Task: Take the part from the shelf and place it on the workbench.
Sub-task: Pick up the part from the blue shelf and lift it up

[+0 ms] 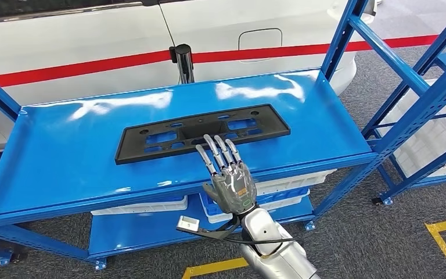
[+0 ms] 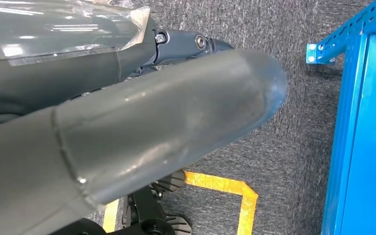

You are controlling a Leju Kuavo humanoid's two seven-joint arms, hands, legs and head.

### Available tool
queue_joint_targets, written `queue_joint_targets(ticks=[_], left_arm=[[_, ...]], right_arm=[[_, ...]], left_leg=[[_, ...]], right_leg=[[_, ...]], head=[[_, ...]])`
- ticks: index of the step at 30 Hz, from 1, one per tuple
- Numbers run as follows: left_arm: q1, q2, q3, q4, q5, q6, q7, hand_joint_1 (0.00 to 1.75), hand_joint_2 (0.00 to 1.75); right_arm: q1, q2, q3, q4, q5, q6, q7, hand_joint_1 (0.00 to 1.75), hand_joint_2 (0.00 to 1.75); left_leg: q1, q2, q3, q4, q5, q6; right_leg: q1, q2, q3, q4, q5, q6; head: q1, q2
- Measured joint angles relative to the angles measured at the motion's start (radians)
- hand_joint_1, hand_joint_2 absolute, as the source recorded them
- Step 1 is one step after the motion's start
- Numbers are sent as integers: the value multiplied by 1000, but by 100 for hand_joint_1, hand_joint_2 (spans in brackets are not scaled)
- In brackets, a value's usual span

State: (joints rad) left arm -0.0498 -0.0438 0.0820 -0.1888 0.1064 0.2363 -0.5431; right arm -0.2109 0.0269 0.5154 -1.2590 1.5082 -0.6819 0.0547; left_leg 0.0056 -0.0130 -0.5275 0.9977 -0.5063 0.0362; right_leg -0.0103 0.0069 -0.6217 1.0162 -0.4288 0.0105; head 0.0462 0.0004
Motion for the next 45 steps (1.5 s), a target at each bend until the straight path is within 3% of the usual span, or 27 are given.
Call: queue_joint_targets(ticks=[7,22,26,33,41,45], left_arm=[[0,-2,3,0,-2,0,0,0,0],[-1,-3,5,0,-10,2,1,0,0],[-1,-3,5,0,-18,3,6,0,0],[-4,-8,5,0,-26,4,13,0,0],[-10,-15,5,0,-34,9,22,0,0],[-15,-17,5,0,-40,15,28,0,0]], right_arm=[[4,-1,-28,23,33,13,25,0,175],[-11,6,-42,69,55,14,39,0,175],[-54,29,-36,119,58,15,31,0,175],[-163,60,36,240,61,35,100,0,175],[-248,96,63,358,61,34,99,0,175],[-293,107,86,414,61,55,163,0,175]], left_leg=[[2,4,1,-1,1,-13],[-2,4,1,-1,0,-13],[-2,4,2,-1,0,-13],[-2,5,5,-1,1,-13],[-2,5,5,-1,1,-13],[-2,5,5,-1,1,-13]], right_leg=[[2,1,0,0,0,-1],[-2,1,2,0,0,-1],[-2,1,2,0,0,-1],[-1,1,4,0,0,-1],[-1,2,4,0,0,-1],[-1,2,4,0,0,-1]], head=[[0,0],[0,0],[0,0],[0,0],[0,0],[0,0]])
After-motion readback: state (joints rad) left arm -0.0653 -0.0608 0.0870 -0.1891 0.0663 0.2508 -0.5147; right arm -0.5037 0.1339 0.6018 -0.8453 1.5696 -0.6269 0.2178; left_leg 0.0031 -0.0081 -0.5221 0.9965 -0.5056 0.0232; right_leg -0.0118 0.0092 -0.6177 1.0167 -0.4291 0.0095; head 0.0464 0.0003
